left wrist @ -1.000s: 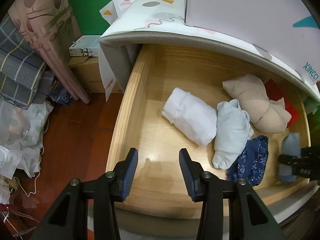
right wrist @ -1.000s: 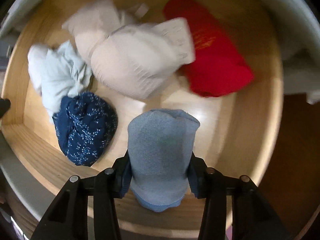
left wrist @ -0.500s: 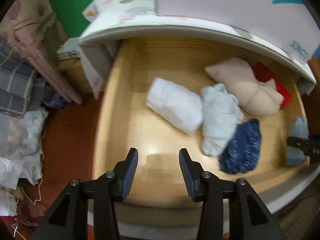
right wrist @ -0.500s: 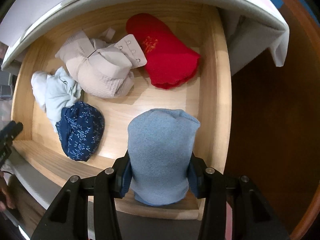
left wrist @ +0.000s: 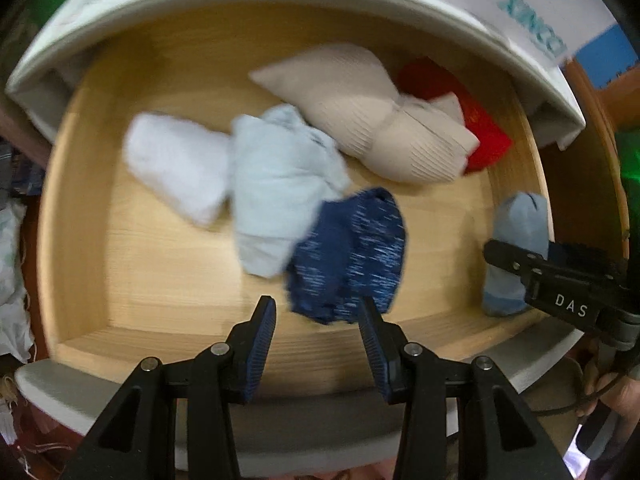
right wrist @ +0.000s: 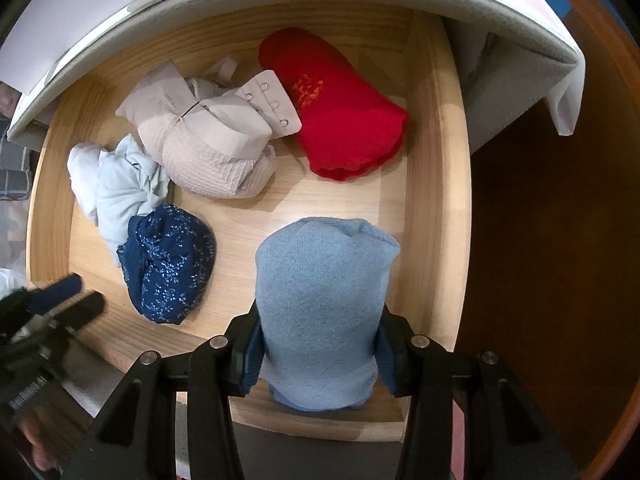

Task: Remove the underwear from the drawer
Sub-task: 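Grasp the light blue underwear in the drawer with the right gripper, then grasp the navy patterned underwear with the left gripper while the right holds the light blue one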

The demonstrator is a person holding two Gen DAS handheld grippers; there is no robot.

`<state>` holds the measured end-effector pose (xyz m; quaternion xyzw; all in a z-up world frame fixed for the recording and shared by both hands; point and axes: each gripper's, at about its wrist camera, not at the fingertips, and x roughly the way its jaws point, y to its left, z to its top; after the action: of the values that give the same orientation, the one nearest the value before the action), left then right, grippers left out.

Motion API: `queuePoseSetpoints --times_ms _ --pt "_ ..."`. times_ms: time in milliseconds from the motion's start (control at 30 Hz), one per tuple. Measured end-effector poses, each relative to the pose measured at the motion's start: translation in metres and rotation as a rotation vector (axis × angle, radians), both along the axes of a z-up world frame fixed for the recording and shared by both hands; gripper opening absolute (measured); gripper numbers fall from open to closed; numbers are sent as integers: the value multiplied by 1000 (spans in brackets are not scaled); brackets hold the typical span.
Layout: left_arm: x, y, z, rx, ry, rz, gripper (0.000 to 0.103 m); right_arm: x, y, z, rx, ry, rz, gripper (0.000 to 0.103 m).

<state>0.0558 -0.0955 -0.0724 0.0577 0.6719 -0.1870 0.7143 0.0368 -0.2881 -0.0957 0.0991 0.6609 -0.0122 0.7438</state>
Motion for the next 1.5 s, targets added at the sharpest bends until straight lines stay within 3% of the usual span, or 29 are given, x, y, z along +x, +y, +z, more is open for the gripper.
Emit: queuePoseSetpoints --times_ms 33,100,400,867,1033,1300,1367,1500 --pt "0 -4 -2 4 9 -5 53 3 -3 4 2 0 0 43" --pt "-1 -14 -5 12 20 -18 58 4 -9 6 9 -2 0 43" --pt "15 -33 -28 36 144 31 59 5 -22 6 55 -5 -17 43" --pt "47 -61 -58 173 233 52 59 5 -29 10 68 -11 -11 44" --pt "65 -71 -63 206 237 58 59 5 -35 10 92 -11 -21 44" --pt "55 -78 -66 210 204 79 62 6 -41 10 96 -4 -14 44" --pt "48 -75 -67 204 193 72 60 6 -41 10 96 -2 -14 44" --pt "35 -74 -57 209 169 53 38 6 -42 12 90 1 -12 44"
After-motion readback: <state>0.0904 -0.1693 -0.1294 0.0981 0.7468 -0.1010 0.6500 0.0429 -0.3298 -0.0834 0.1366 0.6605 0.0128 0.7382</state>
